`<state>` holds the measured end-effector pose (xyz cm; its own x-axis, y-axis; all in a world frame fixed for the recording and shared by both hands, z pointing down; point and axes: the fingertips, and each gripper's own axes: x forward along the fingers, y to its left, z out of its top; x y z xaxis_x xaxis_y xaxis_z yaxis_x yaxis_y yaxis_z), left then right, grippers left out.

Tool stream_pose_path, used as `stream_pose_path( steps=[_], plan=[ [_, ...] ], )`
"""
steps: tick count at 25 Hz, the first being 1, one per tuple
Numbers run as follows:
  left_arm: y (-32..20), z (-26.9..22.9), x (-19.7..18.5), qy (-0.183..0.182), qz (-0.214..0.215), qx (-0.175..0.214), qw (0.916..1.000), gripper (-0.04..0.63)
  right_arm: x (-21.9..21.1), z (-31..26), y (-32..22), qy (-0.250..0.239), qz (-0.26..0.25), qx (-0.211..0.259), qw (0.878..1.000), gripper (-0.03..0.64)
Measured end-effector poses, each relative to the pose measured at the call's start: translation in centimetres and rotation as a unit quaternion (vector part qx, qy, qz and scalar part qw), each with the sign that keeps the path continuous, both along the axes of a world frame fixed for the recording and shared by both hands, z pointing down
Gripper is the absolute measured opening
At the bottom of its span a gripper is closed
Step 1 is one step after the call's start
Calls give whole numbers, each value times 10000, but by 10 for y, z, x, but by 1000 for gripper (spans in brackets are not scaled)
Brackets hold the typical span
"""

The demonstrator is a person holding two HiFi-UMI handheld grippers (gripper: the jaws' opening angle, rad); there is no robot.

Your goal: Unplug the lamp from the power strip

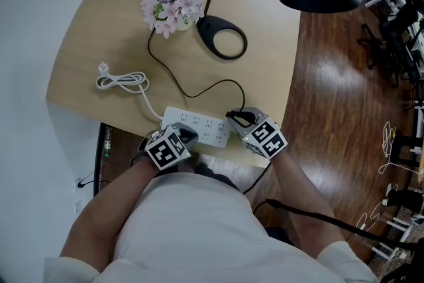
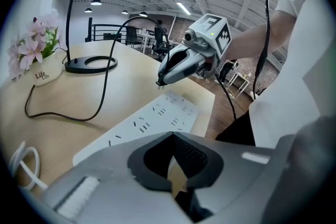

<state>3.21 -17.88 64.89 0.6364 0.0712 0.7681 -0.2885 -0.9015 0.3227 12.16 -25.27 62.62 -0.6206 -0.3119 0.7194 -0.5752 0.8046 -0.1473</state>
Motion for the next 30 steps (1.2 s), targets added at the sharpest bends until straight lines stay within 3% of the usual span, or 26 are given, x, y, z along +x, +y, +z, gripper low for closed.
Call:
stream_pose_path(
  steps=[5, 15, 20, 24, 30],
  plan=[
    [0, 1, 0, 12, -7, -7, 10000, 0, 9, 15, -7, -145, 233, -349, 9990, 57],
    [-3, -2, -1, 49, -161, -29, 9999, 2, 14, 26, -9, -119, 361, -365, 9986, 60],
    [-8, -4, -2, 197, -639, -381, 9970, 3, 16, 24, -9, -106, 436, -320, 9985, 105],
    [-8, -10, -9, 174, -872, -305, 9956, 5, 26, 19, -3, -136, 556, -272, 9980, 127],
    [5, -54, -17, 752, -1392, -232, 9871, 5, 47, 12, 11, -268, 773, -198, 9964, 135]
  ],
)
